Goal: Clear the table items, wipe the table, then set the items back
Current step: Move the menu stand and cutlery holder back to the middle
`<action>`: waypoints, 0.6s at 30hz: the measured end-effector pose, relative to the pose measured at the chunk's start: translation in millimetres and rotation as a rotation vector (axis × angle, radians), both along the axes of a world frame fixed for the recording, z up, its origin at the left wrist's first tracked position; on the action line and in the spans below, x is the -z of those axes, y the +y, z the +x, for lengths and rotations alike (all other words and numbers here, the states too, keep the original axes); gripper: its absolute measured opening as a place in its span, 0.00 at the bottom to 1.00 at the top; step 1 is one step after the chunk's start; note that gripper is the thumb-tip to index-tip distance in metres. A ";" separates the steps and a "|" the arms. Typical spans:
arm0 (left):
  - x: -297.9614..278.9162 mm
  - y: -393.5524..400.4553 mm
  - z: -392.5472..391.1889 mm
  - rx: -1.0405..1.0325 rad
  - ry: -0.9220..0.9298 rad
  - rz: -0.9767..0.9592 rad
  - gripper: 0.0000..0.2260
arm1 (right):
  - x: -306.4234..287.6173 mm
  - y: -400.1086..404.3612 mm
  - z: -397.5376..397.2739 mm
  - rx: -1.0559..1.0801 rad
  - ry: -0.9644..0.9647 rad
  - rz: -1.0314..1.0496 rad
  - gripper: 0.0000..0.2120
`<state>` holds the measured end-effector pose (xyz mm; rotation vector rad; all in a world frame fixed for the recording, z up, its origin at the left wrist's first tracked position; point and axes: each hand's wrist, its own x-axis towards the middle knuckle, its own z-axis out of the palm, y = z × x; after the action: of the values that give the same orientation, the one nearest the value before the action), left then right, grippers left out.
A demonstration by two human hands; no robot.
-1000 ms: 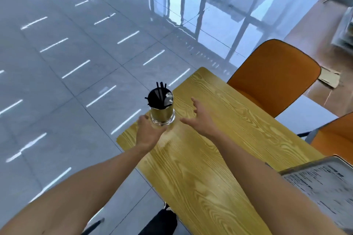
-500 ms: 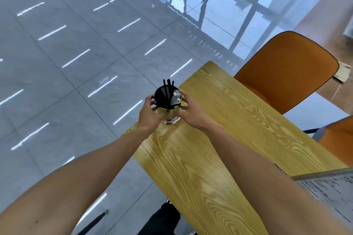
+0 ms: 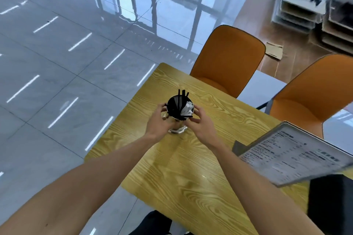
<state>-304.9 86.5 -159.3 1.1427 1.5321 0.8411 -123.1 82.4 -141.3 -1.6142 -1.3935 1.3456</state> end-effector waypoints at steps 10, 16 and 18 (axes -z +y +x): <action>4.6 -23.7 95.5 0.297 0.023 -0.016 0.43 | 7.4 -74.1 88.5 0.320 -0.026 -0.012 0.27; 7.1 -38.4 128.4 0.366 -0.002 -0.027 0.39 | 15.5 -99.0 111.6 0.414 -0.050 -0.023 0.25; 7.0 -41.3 133.5 0.383 -0.011 -0.026 0.39 | 15.1 -104.2 114.4 0.430 -0.047 -0.015 0.26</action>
<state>-171.5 45.2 -166.3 1.3541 1.2550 0.5647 -8.7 -21.8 -156.4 -1.8354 -0.9843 1.0700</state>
